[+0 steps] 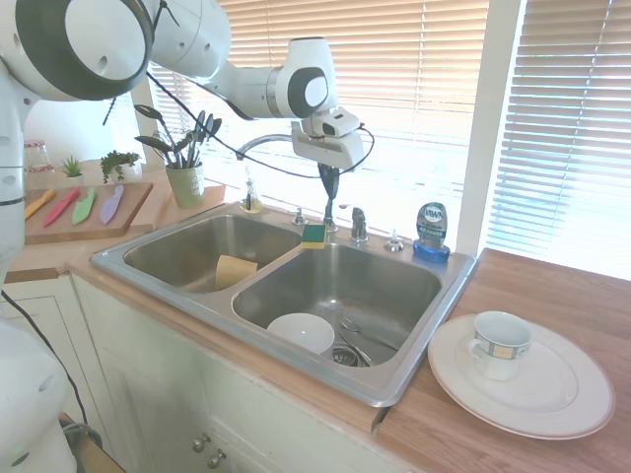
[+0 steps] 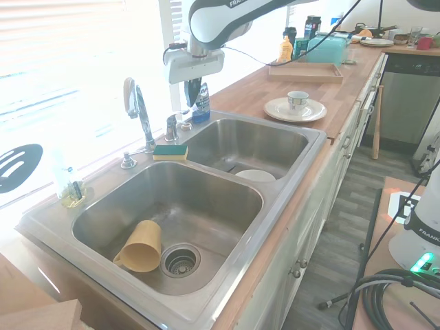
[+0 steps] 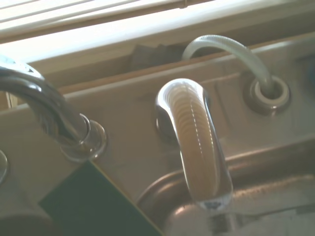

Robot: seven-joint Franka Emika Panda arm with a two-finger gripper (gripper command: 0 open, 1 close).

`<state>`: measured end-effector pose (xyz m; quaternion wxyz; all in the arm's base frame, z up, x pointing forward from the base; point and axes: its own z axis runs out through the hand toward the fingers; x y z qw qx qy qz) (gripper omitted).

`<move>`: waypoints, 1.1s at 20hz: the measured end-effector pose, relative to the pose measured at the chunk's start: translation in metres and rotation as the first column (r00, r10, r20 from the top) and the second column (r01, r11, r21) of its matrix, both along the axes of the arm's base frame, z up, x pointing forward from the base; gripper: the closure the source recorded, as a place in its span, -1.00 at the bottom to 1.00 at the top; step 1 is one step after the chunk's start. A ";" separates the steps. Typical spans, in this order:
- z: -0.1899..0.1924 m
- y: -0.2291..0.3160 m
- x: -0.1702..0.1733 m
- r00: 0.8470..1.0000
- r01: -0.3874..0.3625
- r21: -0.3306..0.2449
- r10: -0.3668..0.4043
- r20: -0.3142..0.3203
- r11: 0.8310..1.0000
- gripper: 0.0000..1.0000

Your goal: Turn off the faucet

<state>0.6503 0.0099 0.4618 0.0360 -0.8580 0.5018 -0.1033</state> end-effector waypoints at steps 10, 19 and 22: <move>-0.041 -0.017 -0.093 0.986 -0.018 0.016 0.020 -0.164 1.000 1.00; -0.055 -0.004 -0.171 0.979 -0.039 0.029 0.044 -0.198 0.999 -1.00; -0.054 -0.004 -0.183 0.980 -0.039 0.033 0.045 -0.195 0.999 -1.00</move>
